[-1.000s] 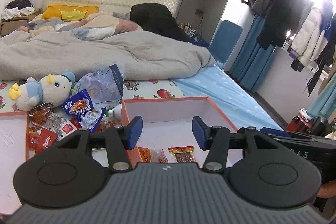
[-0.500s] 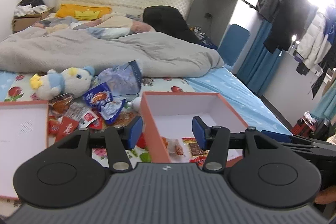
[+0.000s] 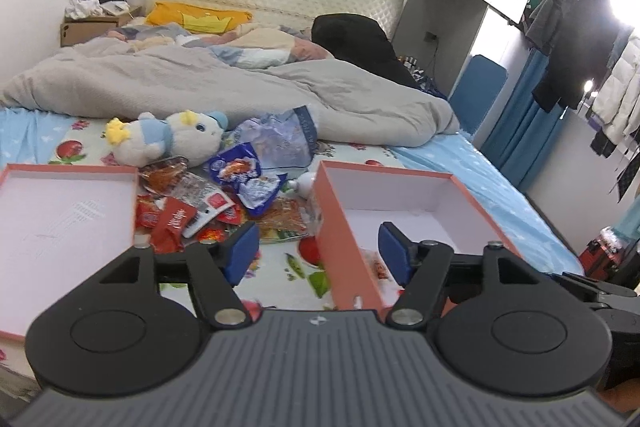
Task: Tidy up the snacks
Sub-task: 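Withdraw both tools from the box back over the snack pile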
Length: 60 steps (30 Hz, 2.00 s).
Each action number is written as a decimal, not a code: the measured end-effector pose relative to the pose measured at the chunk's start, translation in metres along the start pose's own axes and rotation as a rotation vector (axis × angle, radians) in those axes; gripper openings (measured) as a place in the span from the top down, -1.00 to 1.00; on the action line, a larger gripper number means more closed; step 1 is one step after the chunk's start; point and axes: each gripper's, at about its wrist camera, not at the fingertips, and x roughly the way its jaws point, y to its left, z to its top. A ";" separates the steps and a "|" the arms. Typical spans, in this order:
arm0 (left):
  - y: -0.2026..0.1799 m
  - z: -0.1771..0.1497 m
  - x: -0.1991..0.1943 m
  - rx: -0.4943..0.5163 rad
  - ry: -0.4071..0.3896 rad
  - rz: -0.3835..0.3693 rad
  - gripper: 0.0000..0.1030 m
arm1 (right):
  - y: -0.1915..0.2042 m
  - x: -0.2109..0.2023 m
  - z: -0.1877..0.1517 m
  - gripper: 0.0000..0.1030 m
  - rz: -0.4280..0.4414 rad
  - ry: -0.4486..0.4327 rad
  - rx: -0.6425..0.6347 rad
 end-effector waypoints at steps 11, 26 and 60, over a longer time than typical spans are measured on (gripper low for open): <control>0.031 -0.023 -0.024 -0.018 0.003 0.115 -0.63 | 0.032 0.004 -0.024 -0.56 0.087 0.016 -0.070; 0.058 -0.051 -0.015 -0.079 0.028 0.228 -0.78 | 0.044 0.019 -0.043 -0.57 0.115 0.076 -0.064; 0.141 -0.027 0.176 -0.042 0.234 0.232 -0.75 | 0.039 0.180 -0.046 -0.57 0.110 0.169 -0.163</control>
